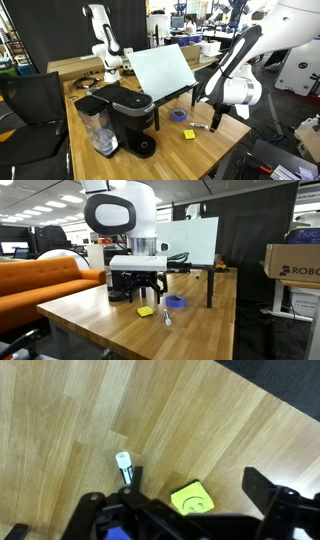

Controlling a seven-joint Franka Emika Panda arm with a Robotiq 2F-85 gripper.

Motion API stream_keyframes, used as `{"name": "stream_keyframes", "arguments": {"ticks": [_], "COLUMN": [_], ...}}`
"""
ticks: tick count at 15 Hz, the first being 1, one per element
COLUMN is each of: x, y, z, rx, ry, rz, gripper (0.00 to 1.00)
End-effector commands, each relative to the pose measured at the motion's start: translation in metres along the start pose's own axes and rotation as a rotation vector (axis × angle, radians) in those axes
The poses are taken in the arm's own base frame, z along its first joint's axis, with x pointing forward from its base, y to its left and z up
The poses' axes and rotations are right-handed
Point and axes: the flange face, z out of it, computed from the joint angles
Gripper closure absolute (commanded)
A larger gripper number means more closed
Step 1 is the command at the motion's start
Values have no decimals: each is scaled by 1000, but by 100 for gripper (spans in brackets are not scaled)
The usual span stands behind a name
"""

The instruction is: Pick up the pen from the table and write with it on the whiteboard.

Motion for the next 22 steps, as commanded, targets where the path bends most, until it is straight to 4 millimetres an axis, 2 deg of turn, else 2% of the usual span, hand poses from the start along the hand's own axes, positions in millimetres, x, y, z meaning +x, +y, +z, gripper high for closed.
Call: {"name": "stream_keyframes", "arguments": {"ticks": [1, 8, 16, 22], "x": [8, 20, 5, 4], "y": [9, 29, 51, 65], "z": [8, 22, 67, 83], "rx": [-43, -68, -53, -73], "ry": [17, 69, 81, 119], "rz": [-50, -87, -118, -149], "gripper": [0, 0, 0, 0]}}
